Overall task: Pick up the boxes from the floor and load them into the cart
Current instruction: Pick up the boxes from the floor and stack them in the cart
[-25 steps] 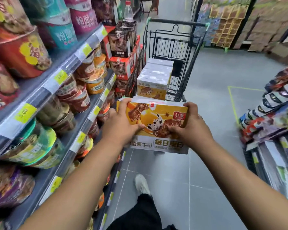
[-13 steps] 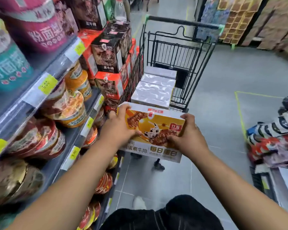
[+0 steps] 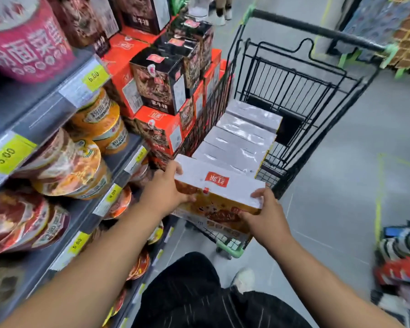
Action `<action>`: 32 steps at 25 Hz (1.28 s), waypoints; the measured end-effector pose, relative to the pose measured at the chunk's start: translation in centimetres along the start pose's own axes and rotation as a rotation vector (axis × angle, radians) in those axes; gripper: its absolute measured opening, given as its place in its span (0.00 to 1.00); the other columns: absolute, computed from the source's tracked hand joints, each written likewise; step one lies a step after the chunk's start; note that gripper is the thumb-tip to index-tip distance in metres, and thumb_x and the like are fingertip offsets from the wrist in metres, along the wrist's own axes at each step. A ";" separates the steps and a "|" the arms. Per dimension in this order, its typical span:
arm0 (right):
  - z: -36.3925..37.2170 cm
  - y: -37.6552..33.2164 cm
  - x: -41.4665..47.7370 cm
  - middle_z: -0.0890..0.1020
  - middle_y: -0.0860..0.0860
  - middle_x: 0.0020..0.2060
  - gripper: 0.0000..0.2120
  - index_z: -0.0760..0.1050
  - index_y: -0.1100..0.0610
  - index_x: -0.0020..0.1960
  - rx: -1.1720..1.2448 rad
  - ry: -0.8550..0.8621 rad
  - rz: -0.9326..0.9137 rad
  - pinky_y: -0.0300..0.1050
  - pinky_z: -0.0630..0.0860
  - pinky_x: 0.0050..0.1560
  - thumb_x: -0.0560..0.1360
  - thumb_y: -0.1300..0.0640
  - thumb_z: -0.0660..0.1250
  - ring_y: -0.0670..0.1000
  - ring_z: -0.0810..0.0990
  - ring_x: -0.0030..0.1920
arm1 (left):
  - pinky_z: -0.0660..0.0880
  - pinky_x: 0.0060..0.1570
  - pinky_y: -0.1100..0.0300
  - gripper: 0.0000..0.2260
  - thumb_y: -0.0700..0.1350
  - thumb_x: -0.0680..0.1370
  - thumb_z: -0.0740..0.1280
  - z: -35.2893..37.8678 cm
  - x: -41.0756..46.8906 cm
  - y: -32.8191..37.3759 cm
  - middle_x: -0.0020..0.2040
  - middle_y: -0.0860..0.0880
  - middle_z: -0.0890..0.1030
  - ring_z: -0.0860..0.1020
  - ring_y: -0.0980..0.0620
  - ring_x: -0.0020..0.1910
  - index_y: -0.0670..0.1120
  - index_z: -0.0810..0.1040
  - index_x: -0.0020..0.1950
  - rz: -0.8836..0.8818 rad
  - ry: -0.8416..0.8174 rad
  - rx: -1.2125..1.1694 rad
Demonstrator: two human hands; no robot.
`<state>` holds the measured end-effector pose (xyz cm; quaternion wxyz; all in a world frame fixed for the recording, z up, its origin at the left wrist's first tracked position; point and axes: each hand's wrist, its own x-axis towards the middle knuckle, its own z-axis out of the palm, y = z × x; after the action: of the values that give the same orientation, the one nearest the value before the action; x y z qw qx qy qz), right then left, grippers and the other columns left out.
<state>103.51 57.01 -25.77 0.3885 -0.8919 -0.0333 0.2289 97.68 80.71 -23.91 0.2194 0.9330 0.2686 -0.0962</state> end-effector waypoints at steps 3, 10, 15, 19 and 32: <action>0.5 0.4 2.4 0.73 0.53 0.53 0.19 0.65 0.45 0.51 -0.016 -0.032 0.037 0.44 0.74 0.34 0.69 0.59 0.72 0.49 0.78 0.34 | 0.68 0.33 0.55 0.28 0.60 0.66 0.77 1.2 2.7 -0.5 0.51 0.47 0.70 0.75 0.44 0.40 0.55 0.60 0.51 -0.001 -0.044 -0.016; 5.9 0.8 6.4 0.70 0.51 0.56 0.17 0.69 0.51 0.55 -0.121 -0.084 0.170 0.40 0.67 0.46 0.71 0.58 0.72 0.48 0.71 0.50 | 0.61 0.29 0.58 0.18 0.49 0.70 0.74 3.2 10.5 -3.5 0.49 0.47 0.70 0.71 0.49 0.37 0.52 0.64 0.47 0.044 -0.256 -0.001; 8.4 1.6 8.5 0.72 0.52 0.60 0.22 0.70 0.53 0.62 -0.102 -0.116 0.272 0.37 0.66 0.51 0.71 0.56 0.74 0.49 0.71 0.56 | 0.68 0.44 0.54 0.17 0.49 0.70 0.72 5.9 13.8 -4.8 0.48 0.47 0.72 0.70 0.42 0.51 0.51 0.65 0.50 0.087 -0.324 0.099; 7.9 2.3 10.2 0.70 0.55 0.63 0.26 0.66 0.57 0.66 -0.095 -0.174 0.327 0.29 0.70 0.45 0.71 0.59 0.72 0.52 0.74 0.54 | 0.68 0.54 0.54 0.18 0.52 0.71 0.73 7.8 15.0 -5.2 0.52 0.47 0.72 0.68 0.42 0.55 0.51 0.68 0.54 0.092 -0.375 0.130; 6.3 2.7 9.8 0.62 0.58 0.70 0.38 0.55 0.48 0.75 -0.161 -0.277 0.189 0.35 0.67 0.54 0.72 0.54 0.73 0.56 0.70 0.63 | 0.66 0.65 0.52 0.31 0.51 0.72 0.73 7.9 12.8 -4.6 0.71 0.46 0.64 0.66 0.41 0.67 0.50 0.65 0.72 0.063 -0.252 0.016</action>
<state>109.21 61.69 -35.14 0.2845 -0.8793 -0.0207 0.3815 105.45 86.42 -36.36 0.2470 0.9232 0.2086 -0.2080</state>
